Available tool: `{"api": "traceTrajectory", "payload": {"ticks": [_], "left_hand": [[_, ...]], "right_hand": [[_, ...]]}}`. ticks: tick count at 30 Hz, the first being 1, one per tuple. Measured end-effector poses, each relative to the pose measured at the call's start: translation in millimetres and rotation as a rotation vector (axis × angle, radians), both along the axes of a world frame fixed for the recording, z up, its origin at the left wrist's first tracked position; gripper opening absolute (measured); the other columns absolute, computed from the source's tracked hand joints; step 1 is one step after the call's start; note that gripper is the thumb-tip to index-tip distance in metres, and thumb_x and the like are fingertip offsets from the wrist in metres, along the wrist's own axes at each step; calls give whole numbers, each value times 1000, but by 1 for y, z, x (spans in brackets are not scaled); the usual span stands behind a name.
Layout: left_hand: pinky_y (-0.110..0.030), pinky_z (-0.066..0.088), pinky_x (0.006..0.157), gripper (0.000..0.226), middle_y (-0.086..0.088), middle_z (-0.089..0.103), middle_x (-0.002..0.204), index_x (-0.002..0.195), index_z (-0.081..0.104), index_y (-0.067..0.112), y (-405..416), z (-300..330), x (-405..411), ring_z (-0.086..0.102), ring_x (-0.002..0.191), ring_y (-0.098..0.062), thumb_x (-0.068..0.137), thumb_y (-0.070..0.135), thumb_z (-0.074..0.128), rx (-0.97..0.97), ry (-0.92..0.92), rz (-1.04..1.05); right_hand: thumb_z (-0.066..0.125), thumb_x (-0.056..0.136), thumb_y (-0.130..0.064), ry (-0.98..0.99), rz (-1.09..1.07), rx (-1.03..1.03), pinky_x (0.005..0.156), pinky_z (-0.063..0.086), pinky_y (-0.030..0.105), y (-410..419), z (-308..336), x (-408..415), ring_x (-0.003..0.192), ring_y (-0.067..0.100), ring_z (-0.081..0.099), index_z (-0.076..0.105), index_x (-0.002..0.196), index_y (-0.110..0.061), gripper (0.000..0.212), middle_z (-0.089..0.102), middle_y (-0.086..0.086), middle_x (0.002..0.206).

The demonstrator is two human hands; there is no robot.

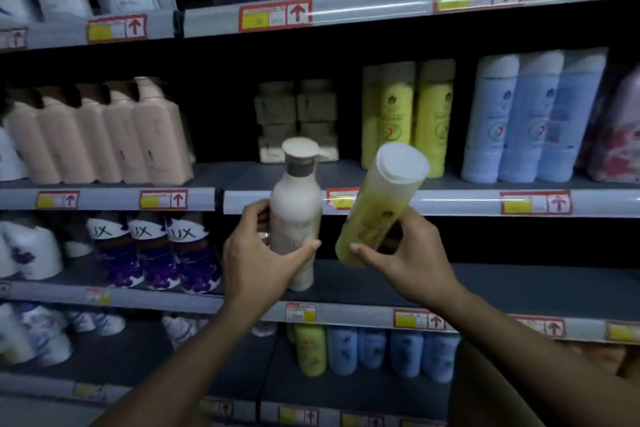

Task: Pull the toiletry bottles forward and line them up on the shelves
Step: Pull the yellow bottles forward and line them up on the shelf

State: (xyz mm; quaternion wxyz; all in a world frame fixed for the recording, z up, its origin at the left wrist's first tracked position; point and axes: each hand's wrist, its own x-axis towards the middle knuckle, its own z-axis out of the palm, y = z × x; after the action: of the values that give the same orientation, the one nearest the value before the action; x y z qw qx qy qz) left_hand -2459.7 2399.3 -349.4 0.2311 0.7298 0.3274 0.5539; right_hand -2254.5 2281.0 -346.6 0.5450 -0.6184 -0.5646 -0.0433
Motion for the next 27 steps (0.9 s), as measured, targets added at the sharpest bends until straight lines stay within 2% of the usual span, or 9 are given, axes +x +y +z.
{"api": "traceTrajectory", "payload": {"ticks": [2, 5, 9, 13, 18, 23, 27], "left_hand": [[-39, 62, 84, 83, 15, 67, 118, 128, 55, 37, -8, -24, 3, 67, 102, -3, 56, 52, 94, -45, 43, -8], [-39, 62, 83, 80, 16, 69, 113, 122, 54, 41, -17, -60, 11, 68, 99, -4, 53, 55, 91, -123, 96, -2], [-37, 61, 79, 72, 16, 70, 106, 113, 52, 43, -21, -98, 24, 69, 93, -5, 54, 45, 94, -232, 176, -2], [-35, 61, 78, 70, 15, 71, 107, 107, 51, 43, -10, -121, 40, 67, 91, -1, 53, 43, 95, -330, 234, 1], [-37, 60, 80, 71, 14, 69, 109, 111, 53, 37, 13, -128, 66, 68, 96, -7, 55, 47, 95, -358, 243, 7], [-39, 61, 81, 77, 9, 69, 116, 119, 53, 29, 41, -124, 93, 68, 100, -10, 57, 48, 95, -312, 201, 21], [-29, 53, 76, 75, 7, 67, 116, 117, 52, 27, 55, -125, 114, 65, 102, -11, 59, 44, 96, -301, 140, 86]], "right_hand": [[91, 70, -37, 10, 44, -101, 80, 60, 27, -10, -22, 5, 98, 1, 67, 63, 111, -28, 51, 68, -15, 105], [88, 69, -46, -47, 35, -238, 80, 58, 25, -20, -53, 13, 98, -2, 65, 62, 111, -31, 52, 67, -17, 106], [84, 67, -51, -44, 34, -409, 79, 58, 26, -22, -90, 25, 95, -2, 65, 59, 109, -34, 51, 67, -18, 103], [71, 63, -61, -50, 10, -517, 74, 54, 24, -12, -114, 38, 90, 4, 66, 60, 106, -31, 53, 68, -14, 100], [83, 70, -40, -80, -28, -558, 69, 45, 23, 12, -121, 56, 88, 12, 66, 60, 104, -27, 44, 68, -9, 97], [87, 69, -37, -66, -25, -551, 79, 56, 35, 51, -111, 72, 93, 18, 69, 63, 110, -19, 51, 73, -2, 104], [89, 68, -35, -60, -28, -520, 83, 57, 42, 82, -108, 84, 96, 20, 69, 63, 113, -15, 55, 72, 2, 108]]}}
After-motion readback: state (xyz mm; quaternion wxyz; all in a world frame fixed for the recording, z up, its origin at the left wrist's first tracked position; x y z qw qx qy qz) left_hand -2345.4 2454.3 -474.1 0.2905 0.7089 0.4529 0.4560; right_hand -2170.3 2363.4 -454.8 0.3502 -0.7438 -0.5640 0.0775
